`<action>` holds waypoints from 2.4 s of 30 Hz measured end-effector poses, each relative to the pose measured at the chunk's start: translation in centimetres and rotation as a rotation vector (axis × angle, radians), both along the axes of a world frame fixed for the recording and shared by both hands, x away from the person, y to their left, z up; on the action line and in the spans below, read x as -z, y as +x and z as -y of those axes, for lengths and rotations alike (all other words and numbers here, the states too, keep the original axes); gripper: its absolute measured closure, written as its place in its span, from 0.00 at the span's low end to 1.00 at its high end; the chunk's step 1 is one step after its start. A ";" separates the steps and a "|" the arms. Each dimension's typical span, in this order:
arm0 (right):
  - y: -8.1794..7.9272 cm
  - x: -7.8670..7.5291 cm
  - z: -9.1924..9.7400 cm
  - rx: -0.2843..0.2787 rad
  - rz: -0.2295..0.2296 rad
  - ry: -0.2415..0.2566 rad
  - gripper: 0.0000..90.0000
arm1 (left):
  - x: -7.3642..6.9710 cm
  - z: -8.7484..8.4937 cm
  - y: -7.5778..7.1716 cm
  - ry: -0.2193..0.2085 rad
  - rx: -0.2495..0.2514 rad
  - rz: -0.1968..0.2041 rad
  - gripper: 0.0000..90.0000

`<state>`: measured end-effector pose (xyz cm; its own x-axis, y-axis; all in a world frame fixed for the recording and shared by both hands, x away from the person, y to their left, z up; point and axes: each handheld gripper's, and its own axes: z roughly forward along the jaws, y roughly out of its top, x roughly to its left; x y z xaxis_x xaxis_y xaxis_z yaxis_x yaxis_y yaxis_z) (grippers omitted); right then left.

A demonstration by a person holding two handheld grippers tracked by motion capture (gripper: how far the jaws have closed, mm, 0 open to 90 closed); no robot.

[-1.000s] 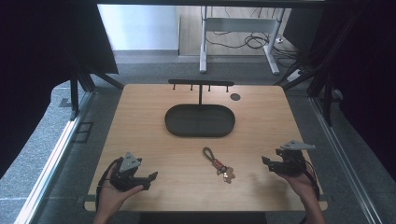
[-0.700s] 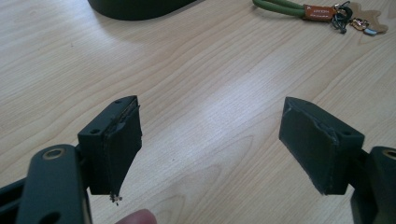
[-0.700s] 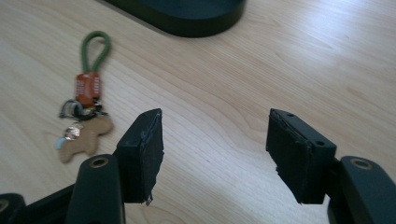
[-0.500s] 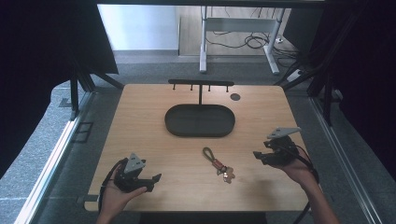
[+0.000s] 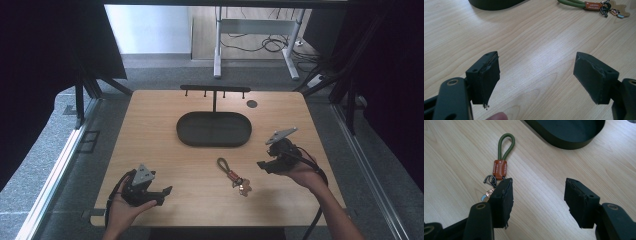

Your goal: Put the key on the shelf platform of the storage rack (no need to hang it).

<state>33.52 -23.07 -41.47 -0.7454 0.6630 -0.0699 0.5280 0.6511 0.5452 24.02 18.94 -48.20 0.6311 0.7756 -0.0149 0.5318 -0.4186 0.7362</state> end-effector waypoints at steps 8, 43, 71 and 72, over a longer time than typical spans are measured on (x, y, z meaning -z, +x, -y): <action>0.5 -0.1 -1.5 -0.027 -0.016 -0.021 0.46 | 0.1 0.2 0.0 0.004 0.008 -0.004 0.24; 2.3 2.0 -6.2 -0.104 -0.108 -0.107 0.47 | 0.5 0.6 0.1 0.013 0.034 -0.018 0.24; 3.3 6.0 -9.1 -0.153 -0.203 -0.194 0.49 | 0.8 0.7 0.2 0.019 0.040 -0.025 0.24; 3.2 6.1 -9.1 -0.155 -0.202 -0.200 0.49 | 0.8 0.7 0.2 0.019 0.041 -0.026 0.24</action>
<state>36.75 -13.93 -47.57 -0.8485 0.5286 -0.0271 0.4989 0.8158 0.2926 24.26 18.22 -49.03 0.6620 0.7493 -0.0171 0.5325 -0.4543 0.7142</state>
